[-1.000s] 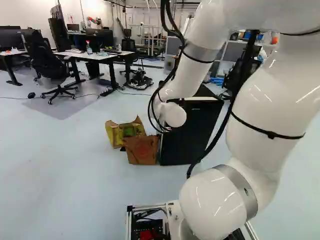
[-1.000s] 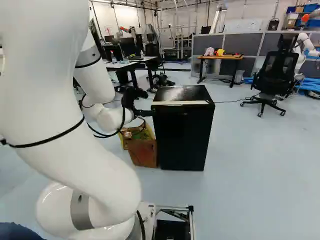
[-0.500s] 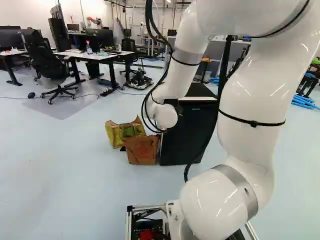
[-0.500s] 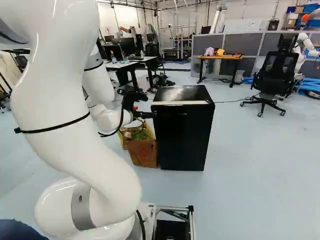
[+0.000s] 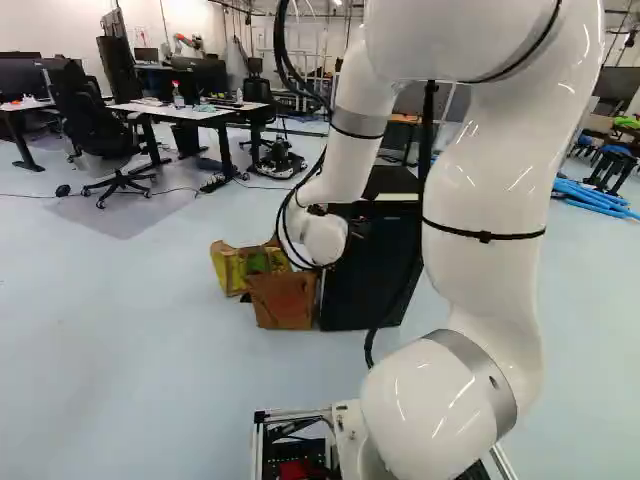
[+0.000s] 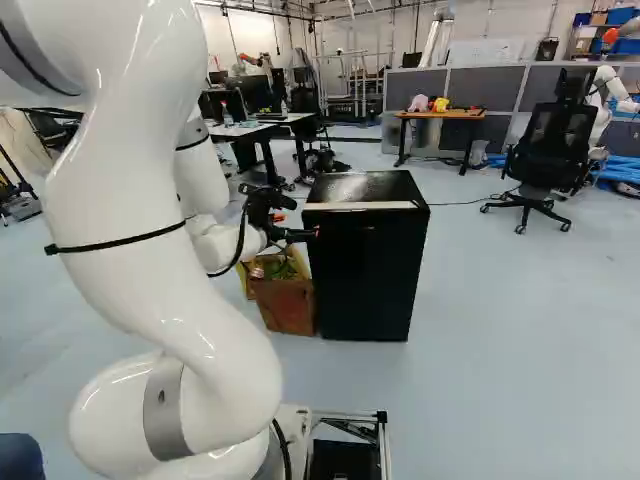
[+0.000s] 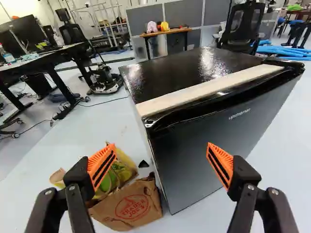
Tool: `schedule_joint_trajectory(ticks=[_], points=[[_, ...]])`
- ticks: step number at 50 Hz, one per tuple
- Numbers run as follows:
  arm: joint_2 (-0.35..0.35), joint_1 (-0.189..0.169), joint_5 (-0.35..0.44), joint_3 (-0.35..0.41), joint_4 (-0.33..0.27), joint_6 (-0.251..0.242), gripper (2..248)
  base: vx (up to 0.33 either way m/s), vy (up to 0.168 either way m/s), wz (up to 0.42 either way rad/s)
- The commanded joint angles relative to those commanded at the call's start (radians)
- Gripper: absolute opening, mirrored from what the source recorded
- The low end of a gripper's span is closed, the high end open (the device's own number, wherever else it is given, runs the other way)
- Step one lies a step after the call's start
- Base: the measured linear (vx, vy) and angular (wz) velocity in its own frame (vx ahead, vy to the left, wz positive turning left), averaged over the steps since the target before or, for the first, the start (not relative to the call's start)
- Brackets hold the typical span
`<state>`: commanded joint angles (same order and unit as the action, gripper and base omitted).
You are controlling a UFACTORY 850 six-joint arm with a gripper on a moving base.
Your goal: Grab a drink from the fridge
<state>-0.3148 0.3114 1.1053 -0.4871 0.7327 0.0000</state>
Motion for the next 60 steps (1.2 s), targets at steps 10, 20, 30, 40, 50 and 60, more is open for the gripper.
schedule_joint_trajectory(ticks=[10,20,30,40,50,60], points=[[-0.043,0.016,0.042,-0.021,0.031,0.0,247,0.0,0.0,0.0],[-0.089,0.032,0.082,-0.047,0.062,0.0,247,0.0,0.0,0.0],[-0.133,0.047,0.111,-0.075,0.093,0.0,247,0.0,0.0,0.0],[-0.147,0.061,0.137,-0.095,0.124,0.0,247,0.0,0.0,0.0],[-0.158,0.066,0.152,-0.111,0.155,0.0,247,0.0,0.0,0.0],[-0.164,0.065,0.152,-0.119,0.186,0.0,247,0.0,0.0,0.0]])
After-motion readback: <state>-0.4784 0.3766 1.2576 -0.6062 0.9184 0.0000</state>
